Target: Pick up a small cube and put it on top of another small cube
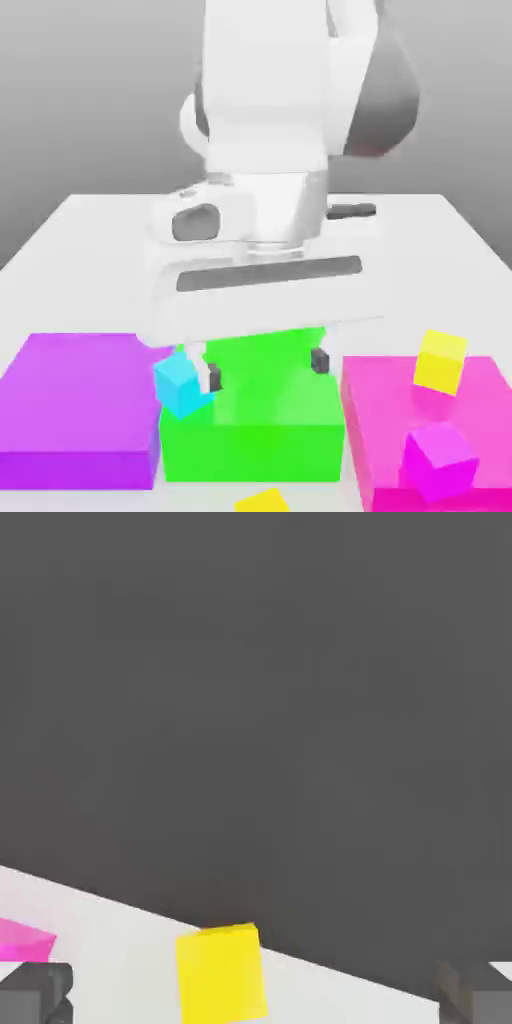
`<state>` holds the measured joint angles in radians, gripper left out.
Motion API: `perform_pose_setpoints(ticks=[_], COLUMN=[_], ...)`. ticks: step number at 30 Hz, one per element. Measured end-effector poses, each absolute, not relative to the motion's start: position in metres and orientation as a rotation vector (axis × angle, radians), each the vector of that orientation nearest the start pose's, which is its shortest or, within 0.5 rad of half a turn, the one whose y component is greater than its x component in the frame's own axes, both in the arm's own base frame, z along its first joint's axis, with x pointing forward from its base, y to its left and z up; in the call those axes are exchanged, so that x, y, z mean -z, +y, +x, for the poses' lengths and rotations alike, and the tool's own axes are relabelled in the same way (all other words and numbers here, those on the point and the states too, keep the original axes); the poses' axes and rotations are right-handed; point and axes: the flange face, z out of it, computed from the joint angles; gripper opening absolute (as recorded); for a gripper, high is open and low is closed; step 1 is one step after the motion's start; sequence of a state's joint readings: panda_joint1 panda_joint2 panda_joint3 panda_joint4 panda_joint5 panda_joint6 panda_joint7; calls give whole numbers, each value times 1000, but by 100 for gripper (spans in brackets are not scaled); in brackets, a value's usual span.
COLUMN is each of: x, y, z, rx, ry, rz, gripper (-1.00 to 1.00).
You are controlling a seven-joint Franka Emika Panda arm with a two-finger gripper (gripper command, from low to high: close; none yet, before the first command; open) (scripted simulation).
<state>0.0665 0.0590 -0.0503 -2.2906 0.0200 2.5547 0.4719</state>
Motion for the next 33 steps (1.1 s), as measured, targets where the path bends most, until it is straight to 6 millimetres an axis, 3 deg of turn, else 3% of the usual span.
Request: perform_pose_setpoints(ticks=[7, 12, 13, 20, 25, 33], x=[-217, -141, -133, -135, -196, -279], y=[10, 10, 10, 10, 6, -47], z=[535, 532, 532, 532, 530, 484], rx=[45, 1, 1, -1, -1, -1], ry=[585, 562, 562, 561, 596, 1147], rz=[-3079, -3091, -3091, -3091, -3084, -2922], gripper=[0, 0, -100, -100, -100, -100])
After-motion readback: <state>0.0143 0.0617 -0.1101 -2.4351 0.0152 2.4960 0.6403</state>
